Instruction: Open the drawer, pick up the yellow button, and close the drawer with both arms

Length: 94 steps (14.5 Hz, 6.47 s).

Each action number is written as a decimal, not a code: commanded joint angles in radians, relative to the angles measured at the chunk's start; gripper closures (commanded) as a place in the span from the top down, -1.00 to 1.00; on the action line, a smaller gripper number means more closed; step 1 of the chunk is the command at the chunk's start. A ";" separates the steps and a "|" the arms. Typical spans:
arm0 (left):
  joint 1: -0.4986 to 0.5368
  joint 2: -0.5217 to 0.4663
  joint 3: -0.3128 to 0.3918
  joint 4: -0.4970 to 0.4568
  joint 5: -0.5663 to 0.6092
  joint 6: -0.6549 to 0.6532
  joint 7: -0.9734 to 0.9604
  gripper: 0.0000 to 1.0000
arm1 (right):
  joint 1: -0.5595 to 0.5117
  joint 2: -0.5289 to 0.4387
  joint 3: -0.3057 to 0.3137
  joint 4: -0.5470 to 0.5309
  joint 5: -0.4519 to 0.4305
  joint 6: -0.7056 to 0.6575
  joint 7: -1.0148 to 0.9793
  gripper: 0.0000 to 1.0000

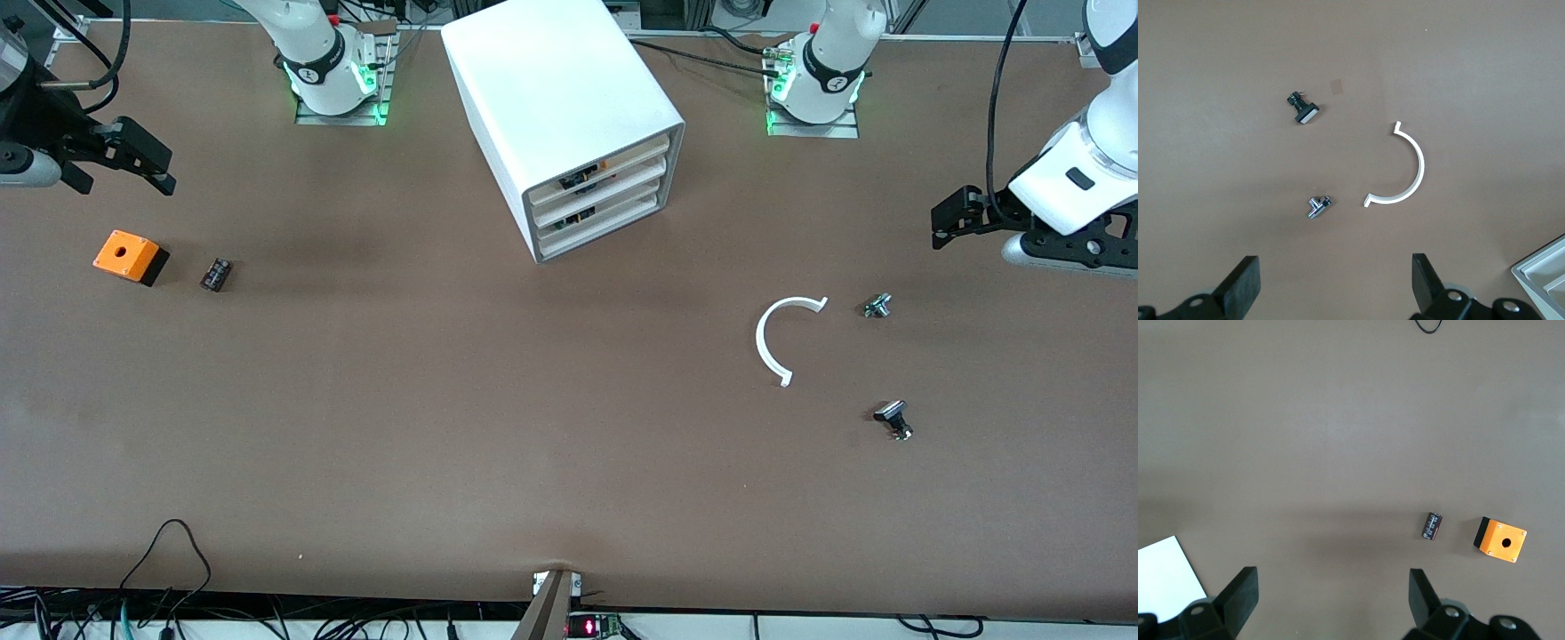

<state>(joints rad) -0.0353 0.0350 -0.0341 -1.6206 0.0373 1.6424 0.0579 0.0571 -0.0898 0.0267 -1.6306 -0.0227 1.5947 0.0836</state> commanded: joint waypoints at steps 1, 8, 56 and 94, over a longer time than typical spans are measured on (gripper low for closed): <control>-0.003 0.016 0.002 0.036 0.007 -0.027 0.002 0.99 | -0.014 -0.001 0.007 0.017 0.042 -0.021 0.013 1.00; -0.003 0.016 0.002 0.036 0.009 -0.027 0.002 0.99 | -0.014 0.025 0.009 -0.006 0.050 -0.032 0.033 1.00; -0.023 0.347 -0.021 -0.017 -0.782 -0.386 0.451 0.99 | 0.230 0.285 0.018 0.239 0.052 -0.015 0.490 1.00; -0.026 0.121 -0.448 -0.650 -1.103 0.333 0.711 -0.44 | 0.466 0.447 0.012 0.374 0.049 -0.001 0.866 1.00</control>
<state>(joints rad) -0.0643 0.1762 -0.4563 -2.2408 -1.0353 1.9612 0.7373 0.5155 0.3452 0.0479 -1.2906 0.0168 1.6044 0.9364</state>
